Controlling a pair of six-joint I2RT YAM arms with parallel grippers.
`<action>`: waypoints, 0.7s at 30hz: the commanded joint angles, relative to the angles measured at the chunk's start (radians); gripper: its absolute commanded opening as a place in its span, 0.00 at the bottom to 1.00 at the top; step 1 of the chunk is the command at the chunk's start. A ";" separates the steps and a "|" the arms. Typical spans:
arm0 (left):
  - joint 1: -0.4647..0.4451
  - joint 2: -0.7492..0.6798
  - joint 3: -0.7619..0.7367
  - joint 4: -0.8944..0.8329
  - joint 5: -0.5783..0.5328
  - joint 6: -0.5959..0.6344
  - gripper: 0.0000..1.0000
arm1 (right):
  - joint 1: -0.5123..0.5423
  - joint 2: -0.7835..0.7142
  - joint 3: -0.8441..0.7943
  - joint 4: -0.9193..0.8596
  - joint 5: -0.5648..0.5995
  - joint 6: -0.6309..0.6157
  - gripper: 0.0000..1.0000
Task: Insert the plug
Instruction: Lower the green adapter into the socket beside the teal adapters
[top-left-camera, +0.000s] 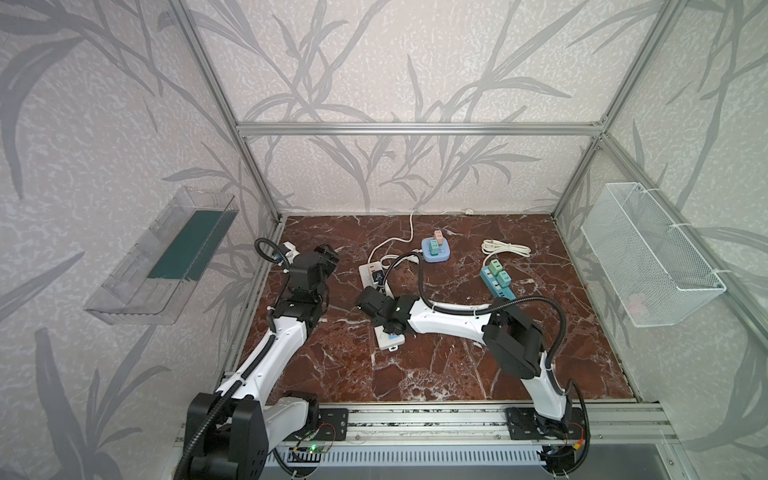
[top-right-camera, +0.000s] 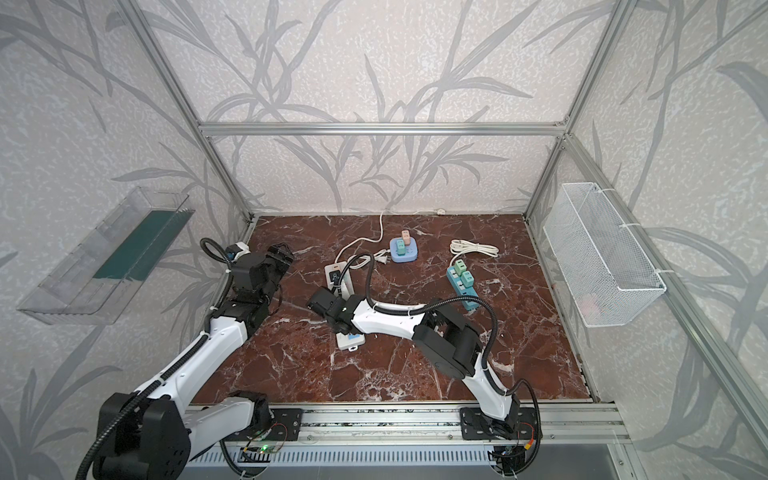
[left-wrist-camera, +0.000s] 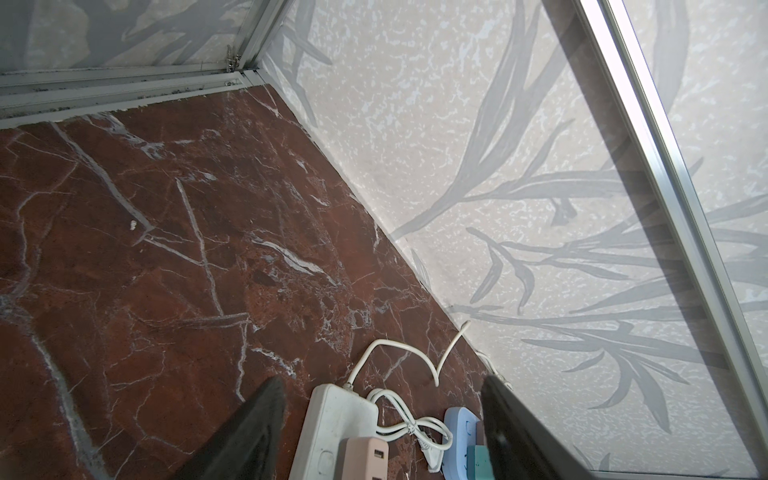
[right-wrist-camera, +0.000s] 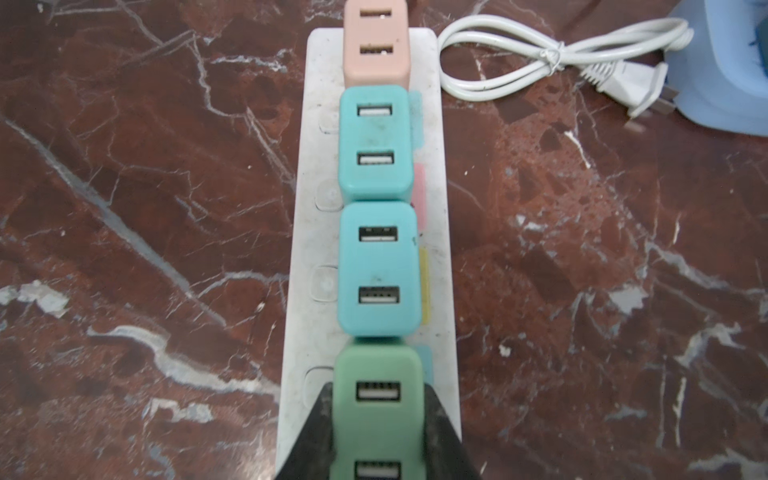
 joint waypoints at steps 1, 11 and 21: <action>0.007 -0.018 -0.014 0.018 -0.007 -0.009 0.75 | -0.082 0.072 -0.033 -0.073 -0.038 -0.084 0.04; 0.020 -0.013 -0.013 0.025 0.001 -0.004 0.75 | -0.078 0.003 -0.011 -0.081 -0.134 -0.142 0.40; 0.026 -0.006 -0.014 0.038 0.018 -0.003 0.75 | -0.083 -0.207 0.014 -0.082 -0.178 -0.298 0.62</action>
